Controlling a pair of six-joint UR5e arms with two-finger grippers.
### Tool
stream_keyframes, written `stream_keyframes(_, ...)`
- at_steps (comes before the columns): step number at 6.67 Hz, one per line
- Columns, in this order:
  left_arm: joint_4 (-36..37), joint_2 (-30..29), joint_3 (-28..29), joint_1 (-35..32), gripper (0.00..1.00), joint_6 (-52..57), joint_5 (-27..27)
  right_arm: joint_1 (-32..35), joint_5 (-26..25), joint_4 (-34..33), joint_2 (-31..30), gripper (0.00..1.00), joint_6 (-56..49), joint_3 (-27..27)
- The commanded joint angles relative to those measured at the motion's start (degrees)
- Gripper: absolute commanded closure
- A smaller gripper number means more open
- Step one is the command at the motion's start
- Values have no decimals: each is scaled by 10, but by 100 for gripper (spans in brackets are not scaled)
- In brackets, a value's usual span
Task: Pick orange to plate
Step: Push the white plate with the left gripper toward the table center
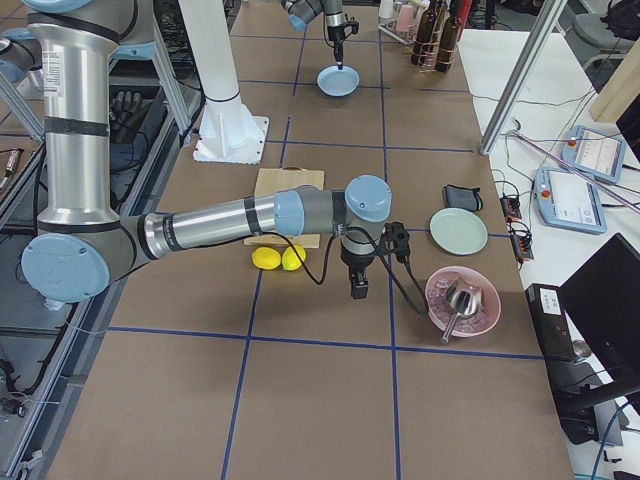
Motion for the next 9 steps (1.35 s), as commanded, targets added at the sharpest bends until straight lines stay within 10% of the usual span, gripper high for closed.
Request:
stream_keyframes(1, 16, -90, 34, -17, 100, -19, 17, 0, 0, 0, 0, 0, 0, 0)
stream_keyframes(4, 183, -325, 127, 16, 100, -104, 19, 0, 0, 0, 1, 0, 0, 1)
stream_keyframes(8, 185, -426, 218, 105, 100, -129, 72, 0, 0, 0, 2, 0, 0, 1)
stream_keyframes(9, 186, -425, 218, 105, 62, -127, 72, 0, 0, 0, 2, 0, 0, 1)
